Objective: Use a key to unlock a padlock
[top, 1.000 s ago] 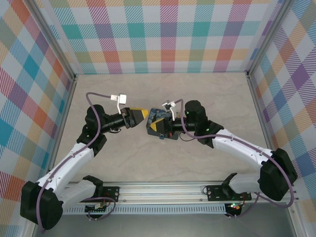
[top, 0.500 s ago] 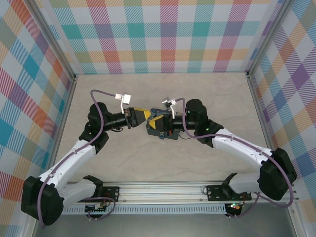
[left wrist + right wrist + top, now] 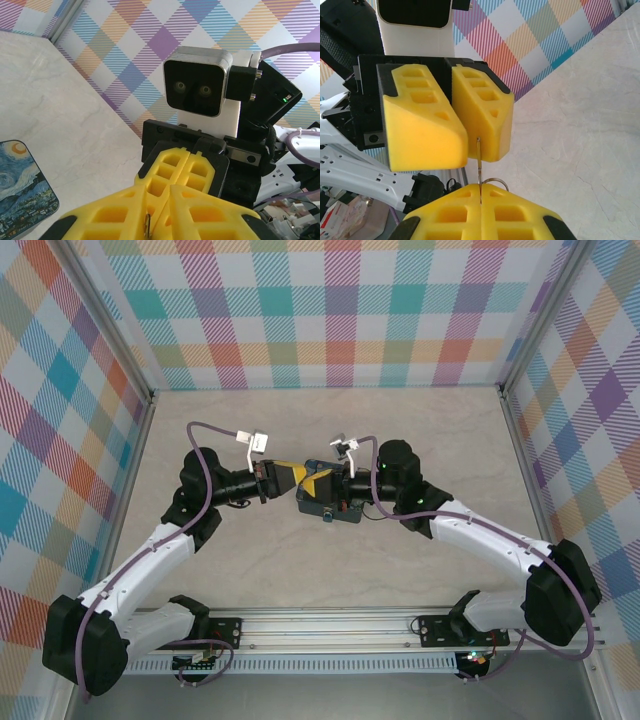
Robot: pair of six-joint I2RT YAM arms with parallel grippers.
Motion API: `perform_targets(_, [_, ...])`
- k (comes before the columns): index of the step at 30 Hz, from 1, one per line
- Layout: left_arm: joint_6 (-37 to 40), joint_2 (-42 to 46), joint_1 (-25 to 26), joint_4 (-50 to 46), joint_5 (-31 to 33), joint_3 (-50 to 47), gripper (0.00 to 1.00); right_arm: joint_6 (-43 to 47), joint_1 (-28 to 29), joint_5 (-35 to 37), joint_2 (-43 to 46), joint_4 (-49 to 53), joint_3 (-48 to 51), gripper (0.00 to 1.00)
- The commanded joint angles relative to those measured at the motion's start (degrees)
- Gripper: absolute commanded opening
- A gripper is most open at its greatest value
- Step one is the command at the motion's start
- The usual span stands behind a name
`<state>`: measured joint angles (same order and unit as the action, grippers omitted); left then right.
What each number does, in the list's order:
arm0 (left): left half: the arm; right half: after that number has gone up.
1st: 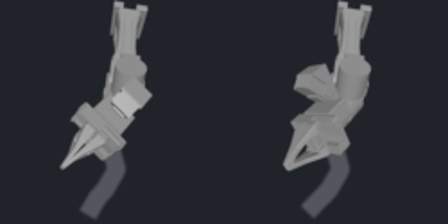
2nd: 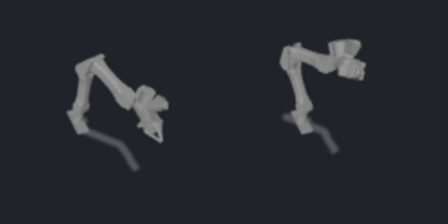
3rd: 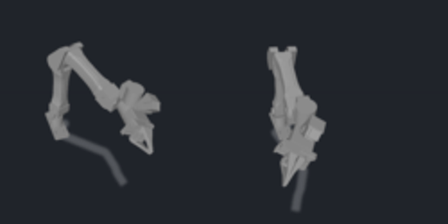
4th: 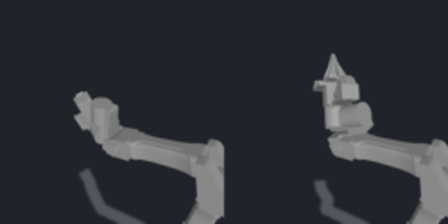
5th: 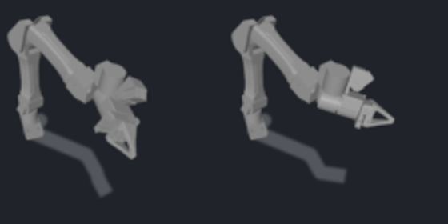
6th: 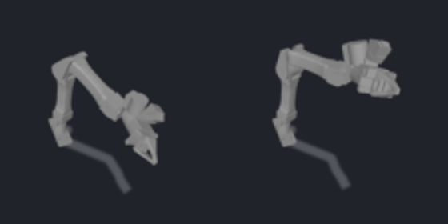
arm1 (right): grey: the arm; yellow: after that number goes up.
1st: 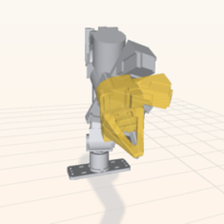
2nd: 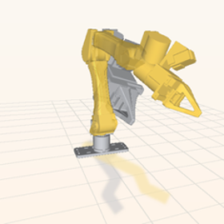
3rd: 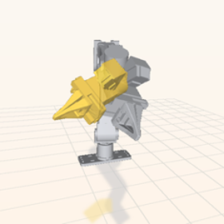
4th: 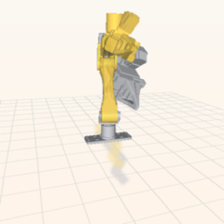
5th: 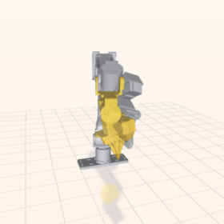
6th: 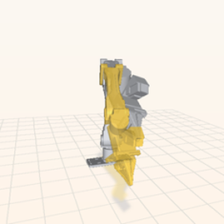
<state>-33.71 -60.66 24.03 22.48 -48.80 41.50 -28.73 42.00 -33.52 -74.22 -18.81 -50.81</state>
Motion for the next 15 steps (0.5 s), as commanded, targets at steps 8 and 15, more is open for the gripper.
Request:
perform_targets(8, [2.18, 0.76, 0.97, -1.29, 0.11, 2.26, 0.0, -0.77, -1.92, -1.25, 0.39, -0.92, -1.31, 0.13])
perform_targets(15, [2.07, 1.14, 1.88, -1.25, 1.67, 3.3, 0.0, -7.11, -5.65, -9.68, 1.81, -12.34, 3.37, 0.45])
